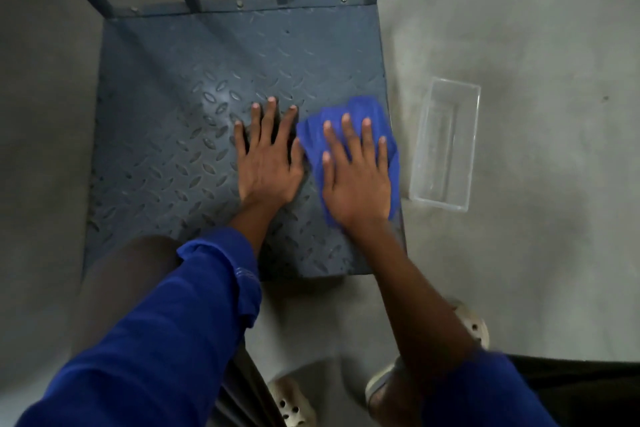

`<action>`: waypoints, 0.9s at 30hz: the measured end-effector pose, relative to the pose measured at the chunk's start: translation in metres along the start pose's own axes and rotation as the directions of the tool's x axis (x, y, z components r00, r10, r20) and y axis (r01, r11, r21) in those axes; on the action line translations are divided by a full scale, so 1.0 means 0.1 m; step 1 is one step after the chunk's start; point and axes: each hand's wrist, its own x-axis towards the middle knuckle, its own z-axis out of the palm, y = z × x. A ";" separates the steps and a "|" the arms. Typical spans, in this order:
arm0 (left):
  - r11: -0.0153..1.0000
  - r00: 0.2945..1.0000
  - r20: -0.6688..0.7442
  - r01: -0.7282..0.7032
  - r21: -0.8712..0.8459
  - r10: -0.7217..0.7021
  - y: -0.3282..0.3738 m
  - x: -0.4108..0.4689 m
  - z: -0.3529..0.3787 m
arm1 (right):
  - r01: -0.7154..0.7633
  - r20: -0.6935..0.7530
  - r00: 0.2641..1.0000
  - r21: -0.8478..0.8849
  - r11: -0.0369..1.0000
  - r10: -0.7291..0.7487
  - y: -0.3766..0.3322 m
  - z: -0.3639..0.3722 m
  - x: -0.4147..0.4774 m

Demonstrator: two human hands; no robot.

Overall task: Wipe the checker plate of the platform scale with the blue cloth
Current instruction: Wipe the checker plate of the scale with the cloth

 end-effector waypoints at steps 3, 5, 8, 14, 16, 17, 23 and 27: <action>0.999 1.000 -0.023 0.013 -0.046 -0.014 -0.01 0.09 -0.03 | 0.083 0.015 0.996 0.051 0.995 -0.084 0.12 -0.06 -0.42; 0.998 1.000 -0.018 0.009 -0.058 -0.010 -0.04 0.22 -0.04 | 0.044 0.006 0.999 0.042 0.998 -0.044 0.22 -0.07 -0.24; 0.999 1.000 0.002 0.027 -0.023 -0.027 -0.08 0.46 -0.02 | -0.009 -0.021 1.000 0.049 0.999 0.010 0.33 0.01 0.53; 0.998 0.998 0.015 0.054 0.026 -0.055 -0.08 0.84 0.01 | -0.020 -0.021 1.000 0.034 0.999 0.021 -0.07 0.09 0.92; 0.997 0.998 0.022 0.059 0.050 -0.060 -0.09 0.90 0.02 | 0.066 -0.045 0.997 0.047 0.997 -0.064 0.00 0.09 0.56; 0.996 0.998 0.025 0.059 0.060 -0.060 -0.10 0.91 0.02 | 0.069 -0.049 0.997 0.042 0.997 -0.067 0.09 0.09 0.50; 0.997 0.998 0.034 0.053 0.058 -0.055 -0.12 0.96 0.05 | -0.139 -0.031 0.989 0.086 0.987 0.142 0.22 0.08 1.63; 0.995 0.995 0.001 0.096 0.026 -0.097 -0.12 0.99 0.08 | -0.167 0.002 0.986 0.051 0.985 0.167 -0.04 0.12 1.89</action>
